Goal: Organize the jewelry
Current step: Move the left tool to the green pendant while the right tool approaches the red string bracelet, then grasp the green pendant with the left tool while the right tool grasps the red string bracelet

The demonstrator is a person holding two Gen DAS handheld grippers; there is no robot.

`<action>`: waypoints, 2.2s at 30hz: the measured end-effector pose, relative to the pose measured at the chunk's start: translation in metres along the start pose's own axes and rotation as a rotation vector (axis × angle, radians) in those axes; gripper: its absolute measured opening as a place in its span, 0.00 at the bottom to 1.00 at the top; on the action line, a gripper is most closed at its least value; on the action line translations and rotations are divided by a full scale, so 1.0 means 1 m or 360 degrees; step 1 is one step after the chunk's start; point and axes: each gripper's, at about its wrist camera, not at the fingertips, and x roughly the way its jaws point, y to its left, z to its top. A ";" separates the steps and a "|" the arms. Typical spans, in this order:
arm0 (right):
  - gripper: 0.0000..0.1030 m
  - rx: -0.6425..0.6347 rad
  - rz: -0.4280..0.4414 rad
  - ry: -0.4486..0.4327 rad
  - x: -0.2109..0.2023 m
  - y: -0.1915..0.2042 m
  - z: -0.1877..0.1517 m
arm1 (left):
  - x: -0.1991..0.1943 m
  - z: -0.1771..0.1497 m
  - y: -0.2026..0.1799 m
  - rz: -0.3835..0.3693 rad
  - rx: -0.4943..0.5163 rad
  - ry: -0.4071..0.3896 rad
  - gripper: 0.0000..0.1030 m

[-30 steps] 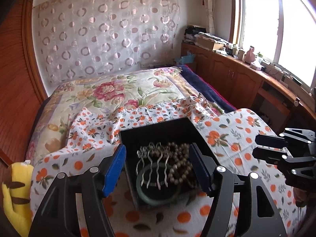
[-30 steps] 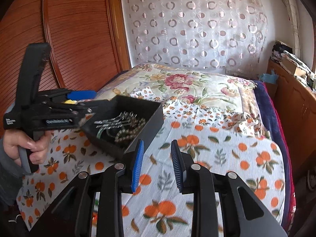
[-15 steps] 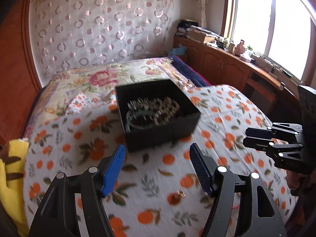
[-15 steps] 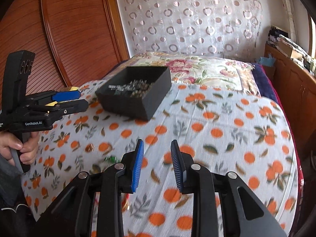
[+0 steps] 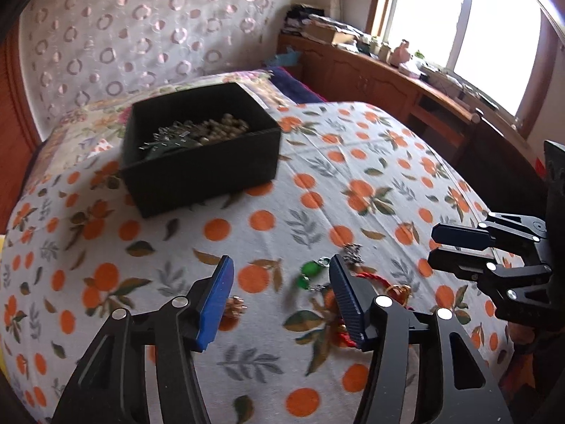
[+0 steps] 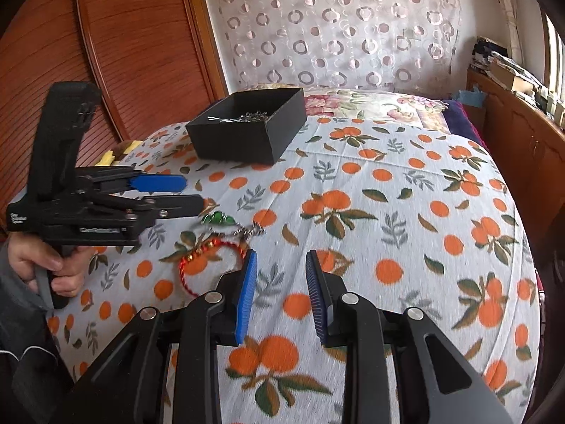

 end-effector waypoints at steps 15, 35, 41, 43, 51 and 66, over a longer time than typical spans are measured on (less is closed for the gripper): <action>0.30 0.0021 0.0033 -0.0078 -0.026 0.005 -0.018 | 0.024 0.005 -0.015 0.0085 0.0126 0.0090 0.29; 0.30 -0.0143 0.0063 0.0138 0.017 0.045 -0.019 | -0.051 -0.031 0.013 0.0158 -0.0046 -0.0139 0.11; 0.30 -0.0201 0.0042 0.0109 0.013 0.056 -0.015 | -0.060 -0.038 0.021 0.0156 -0.0093 -0.0167 0.11; 0.30 -0.0221 0.0055 0.0095 0.013 0.062 -0.009 | -0.061 -0.040 0.022 0.0157 -0.0099 -0.0170 0.11; 0.30 -0.0217 0.0103 0.0156 0.044 0.074 0.007 | -0.070 -0.045 0.027 0.0159 -0.0121 -0.0195 0.11; 0.09 -0.0361 -0.0056 0.0189 0.072 0.087 0.021 | -0.074 -0.051 0.031 0.0158 -0.0147 -0.0206 0.11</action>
